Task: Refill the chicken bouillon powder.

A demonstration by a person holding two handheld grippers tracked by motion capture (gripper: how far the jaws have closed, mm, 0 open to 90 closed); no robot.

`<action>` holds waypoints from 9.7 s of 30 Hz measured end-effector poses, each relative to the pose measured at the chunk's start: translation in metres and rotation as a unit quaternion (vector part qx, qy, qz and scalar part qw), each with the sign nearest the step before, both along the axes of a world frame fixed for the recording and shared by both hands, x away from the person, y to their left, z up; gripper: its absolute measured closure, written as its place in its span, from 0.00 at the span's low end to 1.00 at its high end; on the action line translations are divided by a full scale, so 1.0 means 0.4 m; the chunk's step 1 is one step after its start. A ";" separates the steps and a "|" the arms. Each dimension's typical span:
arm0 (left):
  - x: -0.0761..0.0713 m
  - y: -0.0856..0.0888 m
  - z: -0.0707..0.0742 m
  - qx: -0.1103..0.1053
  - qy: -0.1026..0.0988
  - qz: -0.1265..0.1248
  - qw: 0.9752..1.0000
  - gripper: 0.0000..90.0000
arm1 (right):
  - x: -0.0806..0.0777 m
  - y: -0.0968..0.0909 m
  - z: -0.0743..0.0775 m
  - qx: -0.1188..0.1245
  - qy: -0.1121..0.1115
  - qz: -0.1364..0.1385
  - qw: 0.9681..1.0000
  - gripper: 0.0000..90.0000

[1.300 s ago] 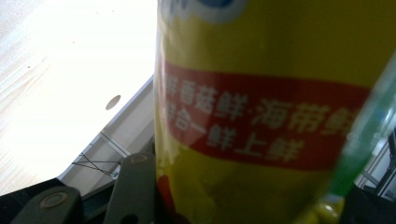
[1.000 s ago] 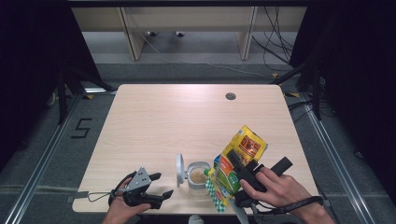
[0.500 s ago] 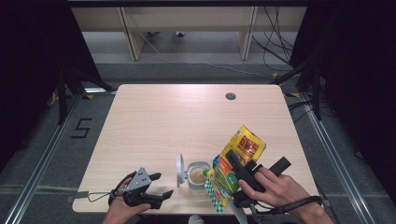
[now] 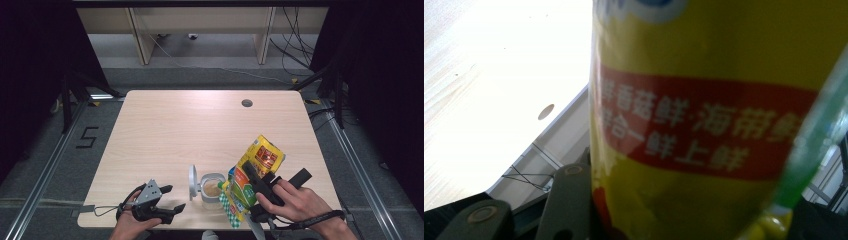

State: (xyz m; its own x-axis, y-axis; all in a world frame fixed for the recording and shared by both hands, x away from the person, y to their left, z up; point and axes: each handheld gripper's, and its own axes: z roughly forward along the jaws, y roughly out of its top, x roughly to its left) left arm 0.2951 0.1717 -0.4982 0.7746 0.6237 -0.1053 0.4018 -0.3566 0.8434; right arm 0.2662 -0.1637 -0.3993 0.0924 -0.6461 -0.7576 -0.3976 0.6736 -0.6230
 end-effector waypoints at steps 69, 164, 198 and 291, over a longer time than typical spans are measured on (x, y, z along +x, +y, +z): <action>0.000 -0.001 0.000 -0.002 0.001 0.000 1.000 0.25 | -0.001 0.000 -0.003 -0.012 0.000 0.003 1.000 0.65; 0.003 0.002 0.002 0.008 -0.010 -0.006 1.000 0.25 | 0.000 -0.002 0.012 -0.016 -0.005 0.003 1.000 0.66; 0.000 -0.001 0.000 -0.001 -0.001 0.001 1.000 0.25 | 0.000 -0.005 0.010 -0.006 0.001 0.006 1.000 0.68; 0.002 0.000 0.000 0.007 -0.011 -0.004 1.000 0.25 | -0.008 -0.002 0.013 -0.019 0.005 0.011 1.000 0.69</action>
